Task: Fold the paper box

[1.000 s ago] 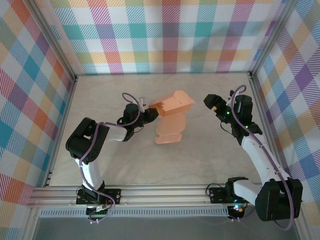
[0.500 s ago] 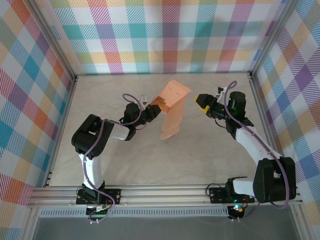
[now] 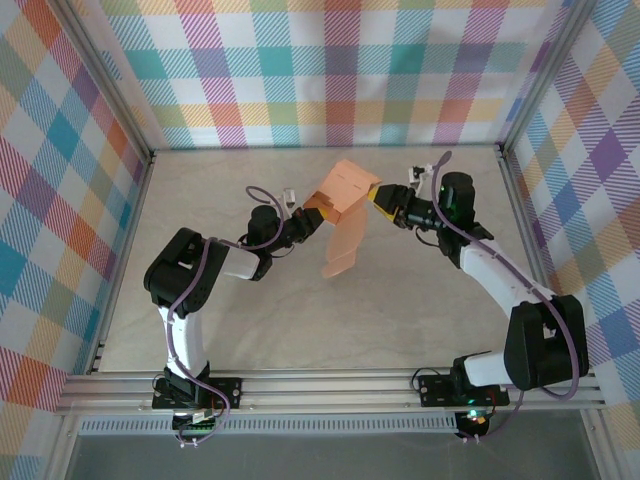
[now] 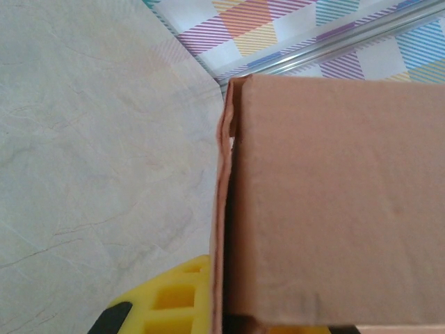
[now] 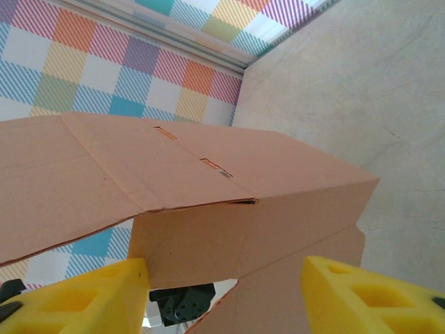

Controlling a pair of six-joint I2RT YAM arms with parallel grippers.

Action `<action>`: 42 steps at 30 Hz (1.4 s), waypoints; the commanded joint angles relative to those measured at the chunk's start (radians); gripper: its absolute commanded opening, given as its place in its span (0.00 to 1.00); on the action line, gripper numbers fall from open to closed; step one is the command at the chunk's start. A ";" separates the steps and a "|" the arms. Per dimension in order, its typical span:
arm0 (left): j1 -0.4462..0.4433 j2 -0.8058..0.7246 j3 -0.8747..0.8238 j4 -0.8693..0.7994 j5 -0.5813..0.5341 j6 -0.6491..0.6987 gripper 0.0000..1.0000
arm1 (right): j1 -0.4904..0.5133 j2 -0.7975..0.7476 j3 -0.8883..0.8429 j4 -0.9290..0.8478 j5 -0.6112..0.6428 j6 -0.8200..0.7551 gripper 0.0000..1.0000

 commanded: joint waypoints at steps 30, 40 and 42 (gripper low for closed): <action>-0.004 -0.060 -0.031 -0.008 -0.048 0.182 0.00 | 0.036 0.070 0.139 -0.318 0.096 0.071 0.30; -0.006 -0.065 -0.027 -0.030 -0.047 0.203 0.00 | 0.036 0.129 0.154 -0.347 0.067 0.100 0.26; -0.006 -0.065 -0.026 -0.031 -0.047 0.203 0.00 | 0.036 0.136 0.155 -0.346 0.062 0.105 0.24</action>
